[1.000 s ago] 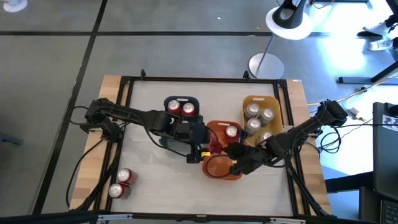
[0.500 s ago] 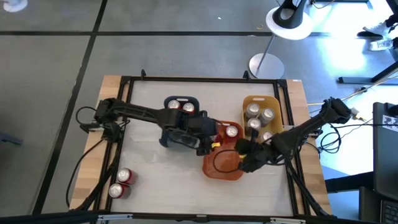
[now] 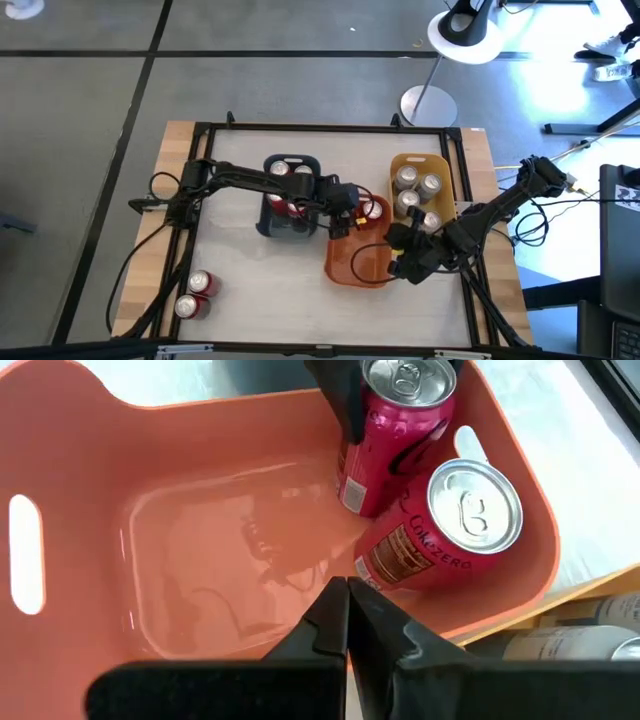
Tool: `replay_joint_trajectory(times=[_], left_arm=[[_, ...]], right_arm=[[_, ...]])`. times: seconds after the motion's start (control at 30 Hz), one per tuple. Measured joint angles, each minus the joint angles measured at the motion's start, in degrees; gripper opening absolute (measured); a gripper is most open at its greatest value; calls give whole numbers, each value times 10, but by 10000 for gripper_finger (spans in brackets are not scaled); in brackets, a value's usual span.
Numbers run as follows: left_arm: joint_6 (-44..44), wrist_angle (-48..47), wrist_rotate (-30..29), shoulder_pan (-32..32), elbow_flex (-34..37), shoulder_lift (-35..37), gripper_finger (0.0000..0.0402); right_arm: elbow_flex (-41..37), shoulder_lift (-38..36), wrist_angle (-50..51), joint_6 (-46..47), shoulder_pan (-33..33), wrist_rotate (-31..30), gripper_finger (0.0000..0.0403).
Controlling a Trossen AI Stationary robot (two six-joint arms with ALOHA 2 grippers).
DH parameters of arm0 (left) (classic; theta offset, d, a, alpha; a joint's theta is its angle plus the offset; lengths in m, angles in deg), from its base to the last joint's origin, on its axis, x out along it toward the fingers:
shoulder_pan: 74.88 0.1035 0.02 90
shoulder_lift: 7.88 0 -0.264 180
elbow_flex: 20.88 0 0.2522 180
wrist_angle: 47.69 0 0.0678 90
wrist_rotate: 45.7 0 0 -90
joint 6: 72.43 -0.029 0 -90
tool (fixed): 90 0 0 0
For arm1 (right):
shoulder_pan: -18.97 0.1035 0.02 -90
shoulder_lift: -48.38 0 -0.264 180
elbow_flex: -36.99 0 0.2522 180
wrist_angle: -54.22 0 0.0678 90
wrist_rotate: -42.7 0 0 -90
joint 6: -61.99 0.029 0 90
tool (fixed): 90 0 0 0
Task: Sort soda cans
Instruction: Put the top red soda can into the orange bin
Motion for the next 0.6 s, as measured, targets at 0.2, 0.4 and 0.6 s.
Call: replay_joint_trajectory(times=[0.2,0.4,0.6], left_arm=[[3,6,0,1,-1,-5,326],[5,-9,0,-5,-7,2,340],[-3,-19,0,-13,-9,47,341]], right_arm=[[0,0,0,4,0,0,5],[0,0,0,4,0,-6,5],[0,0,1,4,0,-6,5]])
